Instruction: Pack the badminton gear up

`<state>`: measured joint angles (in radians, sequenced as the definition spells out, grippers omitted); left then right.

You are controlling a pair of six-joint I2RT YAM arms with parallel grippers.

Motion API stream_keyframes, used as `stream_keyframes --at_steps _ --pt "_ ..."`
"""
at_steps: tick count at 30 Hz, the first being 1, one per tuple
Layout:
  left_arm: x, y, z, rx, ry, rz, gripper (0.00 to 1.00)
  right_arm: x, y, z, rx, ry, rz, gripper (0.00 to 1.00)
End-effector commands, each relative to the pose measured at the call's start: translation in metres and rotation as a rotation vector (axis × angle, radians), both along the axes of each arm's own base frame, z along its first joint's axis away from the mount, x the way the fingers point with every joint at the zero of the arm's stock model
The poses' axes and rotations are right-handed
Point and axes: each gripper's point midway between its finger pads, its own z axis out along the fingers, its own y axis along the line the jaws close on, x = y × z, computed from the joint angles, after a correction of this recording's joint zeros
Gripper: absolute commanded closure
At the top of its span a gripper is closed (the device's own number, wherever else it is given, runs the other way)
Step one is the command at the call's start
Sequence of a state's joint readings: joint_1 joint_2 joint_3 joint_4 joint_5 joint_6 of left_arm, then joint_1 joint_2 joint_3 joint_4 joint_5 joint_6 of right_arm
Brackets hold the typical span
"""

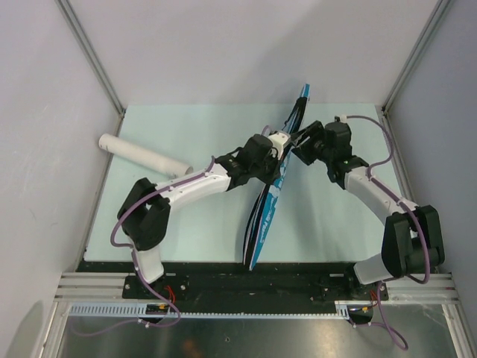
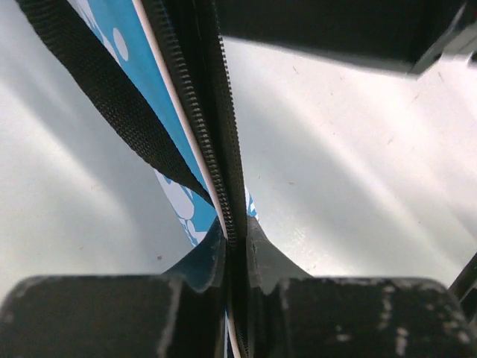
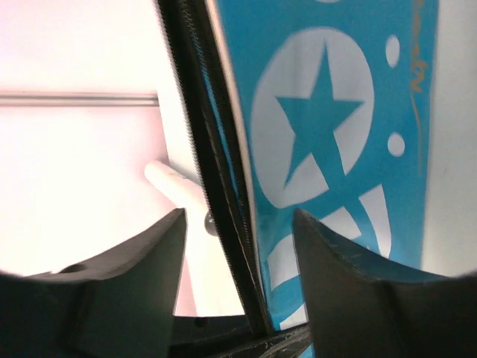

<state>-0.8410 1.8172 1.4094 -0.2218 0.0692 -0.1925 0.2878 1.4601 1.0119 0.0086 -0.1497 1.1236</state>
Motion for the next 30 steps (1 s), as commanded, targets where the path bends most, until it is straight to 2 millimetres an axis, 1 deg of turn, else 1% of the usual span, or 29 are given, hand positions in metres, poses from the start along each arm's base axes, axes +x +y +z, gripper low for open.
stream_keyframes --at_steps 1,2,3,5,6,7,8,9,10,11,12,13,14,15,16,17,18,21,22,23,25,30 --pt "-0.008 0.001 0.038 -0.059 -0.059 -0.025 0.96 0.011 -0.014 0.064 -0.148 -0.312 0.136 0.31" --pt "-0.01 0.001 0.039 -0.065 -0.054 -0.031 1.0 0.012 -0.015 0.063 -0.171 -0.315 0.184 0.31" --pt "-0.012 0.001 0.042 -0.07 -0.053 -0.038 1.0 0.019 -0.03 0.066 -0.226 -0.347 0.185 0.31" --pt "-0.018 0.001 0.046 -0.081 -0.045 -0.058 1.0 0.024 -0.042 0.091 -0.264 -0.431 0.18 0.3" --pt "-0.02 0.001 0.048 -0.084 -0.042 -0.066 1.0 0.028 -0.049 0.097 -0.32 -0.467 0.182 0.3" --pt "-0.026 0.0 0.052 -0.099 -0.035 -0.089 1.0 0.034 -0.059 0.117 -0.355 -0.51 0.161 0.3" --pt "-0.029 0.002 0.048 -0.095 -0.023 -0.095 1.0 0.038 -0.062 0.111 -0.396 -0.492 0.177 0.33" --pt "-0.032 0.003 0.049 -0.1 -0.019 -0.097 1.0 0.042 -0.064 0.119 -0.432 -0.522 0.184 0.36" --pt "-0.034 0.004 0.05 -0.106 -0.016 -0.101 1.0 0.043 -0.068 0.115 -0.497 -0.521 0.208 0.43" --pt "-0.038 0.005 0.046 -0.101 -0.003 -0.109 1.0 0.047 -0.071 0.121 -0.527 -0.523 0.199 0.48" --pt "-0.041 0.006 0.045 -0.103 0.004 -0.114 1.0 0.051 -0.072 0.116 -0.546 -0.514 0.202 0.54" --pt "-0.042 0.007 0.043 -0.103 0.012 -0.114 1.0 0.055 -0.077 0.116 -0.572 -0.519 0.193 0.65" --pt "-0.045 0.009 0.041 -0.101 0.017 -0.117 1.0 0.061 -0.084 0.118 -0.602 -0.503 0.153 0.74" --pt "-0.046 0.009 0.042 -0.106 0.021 -0.119 1.0 0.065 -0.085 0.111 -0.619 -0.481 0.155 0.81" --pt "-0.048 0.009 0.041 -0.107 0.028 -0.121 1.0 0.067 -0.086 0.109 -0.637 -0.47 0.153 0.9" --pt "-0.05 0.009 0.038 -0.107 0.04 -0.129 1.0 0.067 -0.089 0.1 -0.667 -0.424 0.148 0.96" --pt "-0.052 0.009 0.037 -0.107 0.045 -0.132 1.0 0.068 -0.088 0.1 -0.668 -0.415 0.151 1.0" --pt "-0.051 0.008 0.033 -0.103 0.055 -0.133 1.0 0.062 -0.078 0.088 -0.655 -0.384 0.192 1.0" --pt "-0.051 0.007 0.033 -0.105 0.055 -0.133 1.0 0.061 -0.077 0.085 -0.666 -0.37 0.189 1.0" --pt "-0.051 0.006 0.034 -0.109 0.058 -0.134 1.0 0.06 -0.08 0.078 -0.692 -0.338 0.174 1.0" --pt "-0.051 0.004 0.032 -0.108 0.064 -0.14 1.0 0.058 -0.076 0.071 -0.712 -0.329 0.187 1.0" --pt "-0.052 0.003 0.03 -0.108 0.071 -0.146 1.0 0.065 -0.07 0.061 -0.713 -0.324 0.194 1.0"
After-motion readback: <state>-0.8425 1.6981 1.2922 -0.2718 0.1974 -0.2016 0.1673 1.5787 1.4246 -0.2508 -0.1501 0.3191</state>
